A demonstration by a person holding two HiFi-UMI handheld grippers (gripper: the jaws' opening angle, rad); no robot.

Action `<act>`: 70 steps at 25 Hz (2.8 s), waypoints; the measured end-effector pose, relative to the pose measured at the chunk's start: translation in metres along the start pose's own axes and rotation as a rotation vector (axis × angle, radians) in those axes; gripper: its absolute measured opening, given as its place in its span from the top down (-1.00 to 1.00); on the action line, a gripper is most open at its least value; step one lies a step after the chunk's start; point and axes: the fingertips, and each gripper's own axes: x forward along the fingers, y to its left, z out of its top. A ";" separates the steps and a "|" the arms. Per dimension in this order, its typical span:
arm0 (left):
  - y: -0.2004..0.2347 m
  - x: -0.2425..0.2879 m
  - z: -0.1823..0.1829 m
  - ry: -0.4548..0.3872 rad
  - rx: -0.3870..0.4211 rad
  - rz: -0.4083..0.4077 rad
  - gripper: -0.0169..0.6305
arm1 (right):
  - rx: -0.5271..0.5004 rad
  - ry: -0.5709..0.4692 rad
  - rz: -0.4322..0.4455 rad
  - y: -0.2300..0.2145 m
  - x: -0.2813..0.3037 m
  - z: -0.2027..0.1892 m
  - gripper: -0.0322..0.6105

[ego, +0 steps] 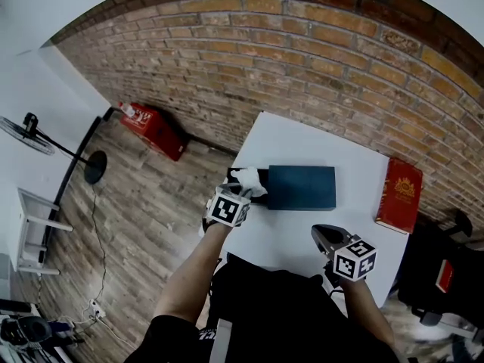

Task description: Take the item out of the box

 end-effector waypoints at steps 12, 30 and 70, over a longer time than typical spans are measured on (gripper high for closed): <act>0.022 -0.097 0.067 -0.232 0.101 0.001 0.62 | -0.013 -0.122 -0.004 0.031 0.046 0.051 0.90; 0.073 -0.229 0.093 -0.559 0.063 0.009 0.62 | -0.220 -0.271 0.048 0.117 0.072 0.120 0.90; 0.075 -0.257 0.051 -0.697 -0.076 0.006 0.63 | -0.319 -0.265 0.079 0.162 0.083 0.103 0.90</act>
